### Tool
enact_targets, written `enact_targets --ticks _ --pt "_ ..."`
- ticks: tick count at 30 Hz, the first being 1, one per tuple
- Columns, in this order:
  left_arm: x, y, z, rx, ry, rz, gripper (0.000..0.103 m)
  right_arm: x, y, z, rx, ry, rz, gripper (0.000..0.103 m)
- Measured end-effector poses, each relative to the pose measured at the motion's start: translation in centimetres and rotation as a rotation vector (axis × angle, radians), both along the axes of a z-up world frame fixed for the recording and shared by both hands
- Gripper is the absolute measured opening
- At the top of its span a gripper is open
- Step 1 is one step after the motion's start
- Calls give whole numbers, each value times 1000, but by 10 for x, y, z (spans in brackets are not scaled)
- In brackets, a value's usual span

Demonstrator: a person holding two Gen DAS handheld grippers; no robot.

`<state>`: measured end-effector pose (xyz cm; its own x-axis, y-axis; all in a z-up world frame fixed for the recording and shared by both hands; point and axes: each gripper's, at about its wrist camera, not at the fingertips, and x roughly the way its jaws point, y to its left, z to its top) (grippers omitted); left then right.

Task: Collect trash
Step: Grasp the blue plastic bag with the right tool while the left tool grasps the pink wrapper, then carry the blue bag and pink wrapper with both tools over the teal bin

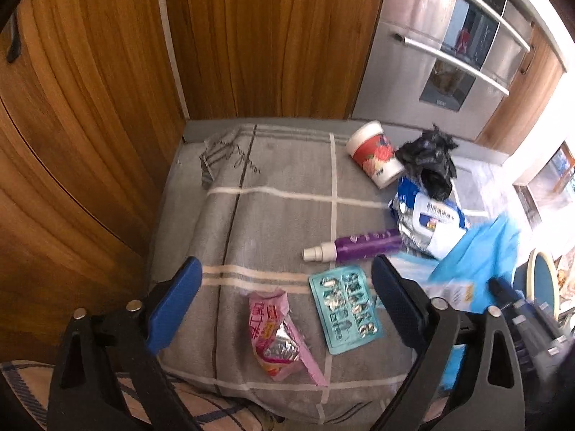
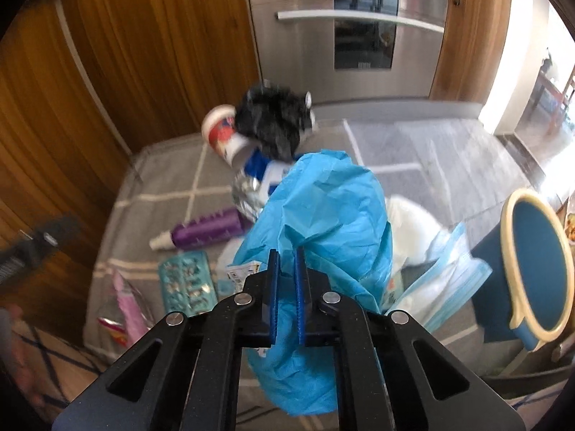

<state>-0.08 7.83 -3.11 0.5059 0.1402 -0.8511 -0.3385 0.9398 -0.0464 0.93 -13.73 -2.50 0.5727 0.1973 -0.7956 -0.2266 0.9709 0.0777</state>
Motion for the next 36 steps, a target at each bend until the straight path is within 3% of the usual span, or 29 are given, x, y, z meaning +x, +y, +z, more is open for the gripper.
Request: enact_targets --ticks 5,11,18,20,21,25,36 --pt "5 -9 -26 -20 102 -40 71 -1 -12 28 40 -87 -28 9" --pt "12 -23 -78 -1 277 -35 52 0 -18 37 63 -111 -33 9" --pt "21 -15 -100 65 324 31 33 -1 -20 37 76 -110 -22 9" --pt "23 -11 -105 62 328 49 28 -1 -21 37 79 -109 -22 9" --pt "24 -9 -105 67 328 56 19 -1 -20 37 79 -108 -21 9" --pt "25 -3 -100 40 308 85 9 -3 -21 38 85 -110 -19 9" --pt "22 -9 -64 60 177 60 7 -4 -20 41 92 -115 -21 9"
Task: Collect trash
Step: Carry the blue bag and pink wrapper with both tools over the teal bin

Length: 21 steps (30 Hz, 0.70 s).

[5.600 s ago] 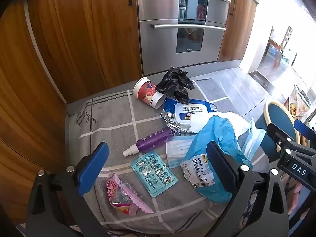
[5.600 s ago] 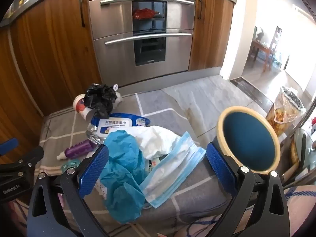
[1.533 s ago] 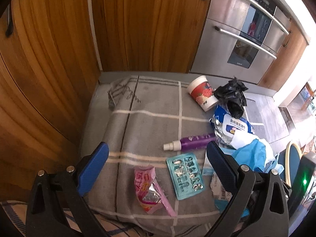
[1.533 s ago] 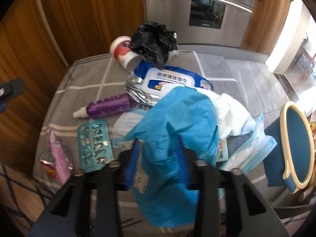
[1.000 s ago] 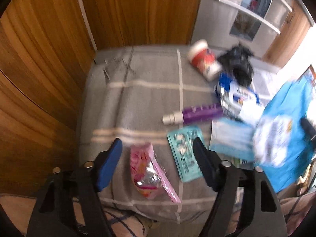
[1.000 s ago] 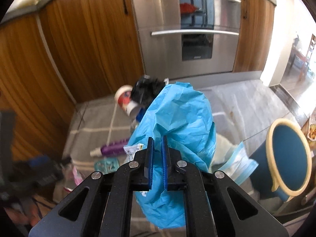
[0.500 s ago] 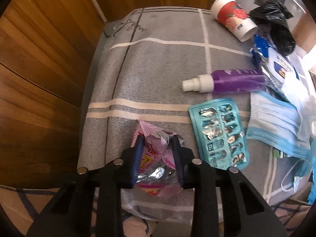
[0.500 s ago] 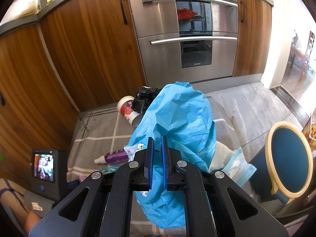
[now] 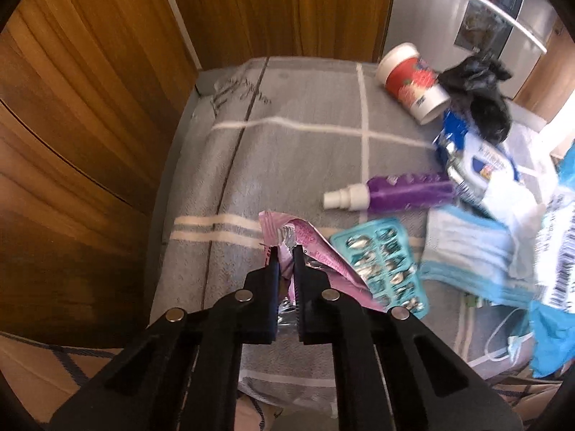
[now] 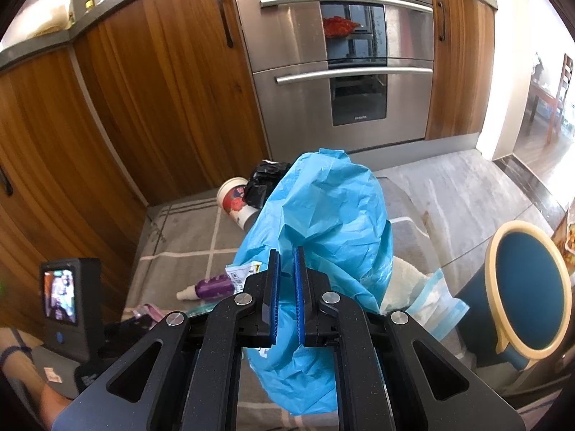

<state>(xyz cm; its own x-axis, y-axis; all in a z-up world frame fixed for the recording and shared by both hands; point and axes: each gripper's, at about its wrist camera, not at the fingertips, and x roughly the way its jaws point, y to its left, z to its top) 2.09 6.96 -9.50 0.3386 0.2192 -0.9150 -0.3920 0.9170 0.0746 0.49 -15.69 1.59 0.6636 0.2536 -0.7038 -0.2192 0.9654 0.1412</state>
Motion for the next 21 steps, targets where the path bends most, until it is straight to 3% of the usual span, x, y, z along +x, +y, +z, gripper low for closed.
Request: enact_targets --ticks 6,10,21 --pt "1 -7 31 30 -103 -43 6 -2 -1 4 3 -16 -5 9" --pt "2 -15 53 60 -180 -83 6 -6 -3 17 -11 -79 -10 9" --pt "11 -85 119 150 -411 -324 7 -2 -43 59 2 -183 -99 9"
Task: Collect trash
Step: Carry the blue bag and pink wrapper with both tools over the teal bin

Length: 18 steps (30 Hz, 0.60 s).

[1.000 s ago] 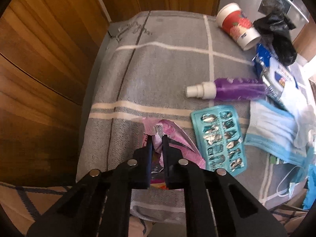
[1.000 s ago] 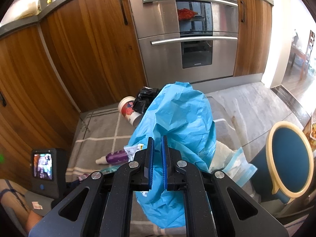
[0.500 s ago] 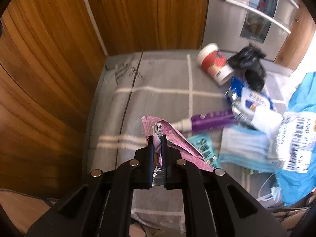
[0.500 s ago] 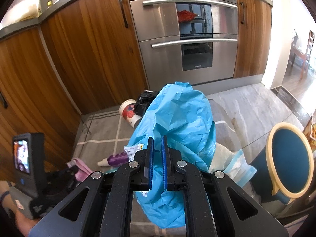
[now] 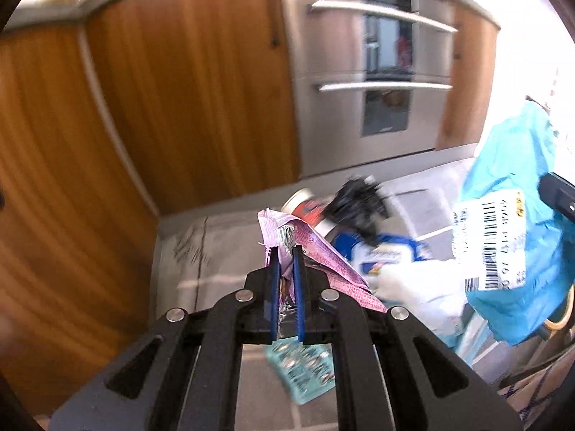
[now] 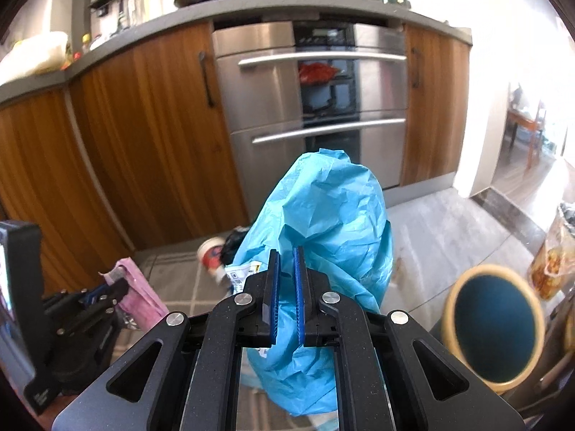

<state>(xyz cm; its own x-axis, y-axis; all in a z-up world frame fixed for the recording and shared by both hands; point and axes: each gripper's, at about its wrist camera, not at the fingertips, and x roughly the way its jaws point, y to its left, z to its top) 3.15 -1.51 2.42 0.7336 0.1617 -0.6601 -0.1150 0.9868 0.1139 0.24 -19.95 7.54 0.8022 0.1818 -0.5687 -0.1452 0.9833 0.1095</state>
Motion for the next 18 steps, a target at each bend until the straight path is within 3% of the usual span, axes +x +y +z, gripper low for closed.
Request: enact_targets --ticks 7,14,18 --pt "11 -41 13 -42 -34 -136 7 8 -60 27 99 -8 -120 9" --pt "29 -88 26 -73 -67 -284 7 17 -116 31 105 17 -227 9" --pt "43 -119 29 -97 -76 -364 7 18 -143 34 60 7 -282 9"
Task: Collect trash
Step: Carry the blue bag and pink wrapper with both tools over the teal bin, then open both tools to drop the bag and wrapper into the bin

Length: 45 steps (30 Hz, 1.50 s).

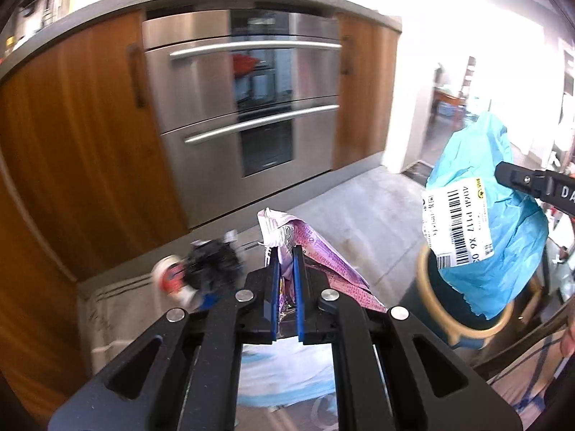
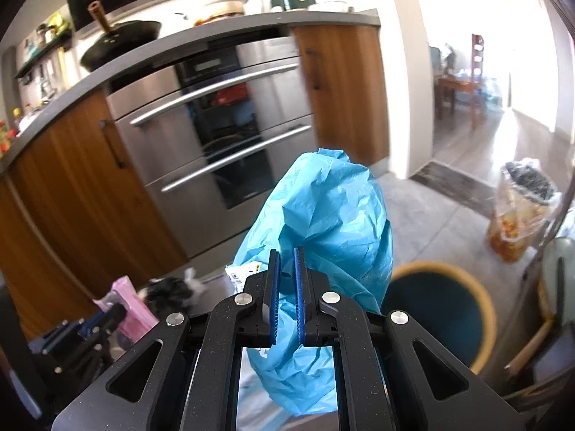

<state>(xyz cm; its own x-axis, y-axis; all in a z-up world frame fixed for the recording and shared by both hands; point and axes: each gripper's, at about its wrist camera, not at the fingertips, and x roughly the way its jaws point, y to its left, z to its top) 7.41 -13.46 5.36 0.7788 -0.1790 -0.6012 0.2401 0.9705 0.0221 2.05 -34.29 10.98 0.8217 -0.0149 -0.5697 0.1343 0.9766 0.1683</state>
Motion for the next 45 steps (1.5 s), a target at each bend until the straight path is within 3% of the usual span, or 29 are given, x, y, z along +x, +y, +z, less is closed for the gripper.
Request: enact_targets --ticks 6,11,22,30,40,45 --pt "2 -47 -5 15 -22 -133 7 -2 -37 6 -87 6 -66 9" --pt "3 -80 -19 2 -29 -219 7 13 -63 -3 -136 51 -35 9" --pt "12 -143 -58 8 -4 -362 7 40 -138 -68 166 266 -146 9" --pt "23 -181 -77 -10 30 -482 7 51 -151 -106 154 429 -212 9" --pt "27 -212 -115 6 159 -646 7 66 -162 -136 40 558 -294 9" --pt "26 -222 -124 25 191 -672 8 62 -170 -142 53 587 -321 9"
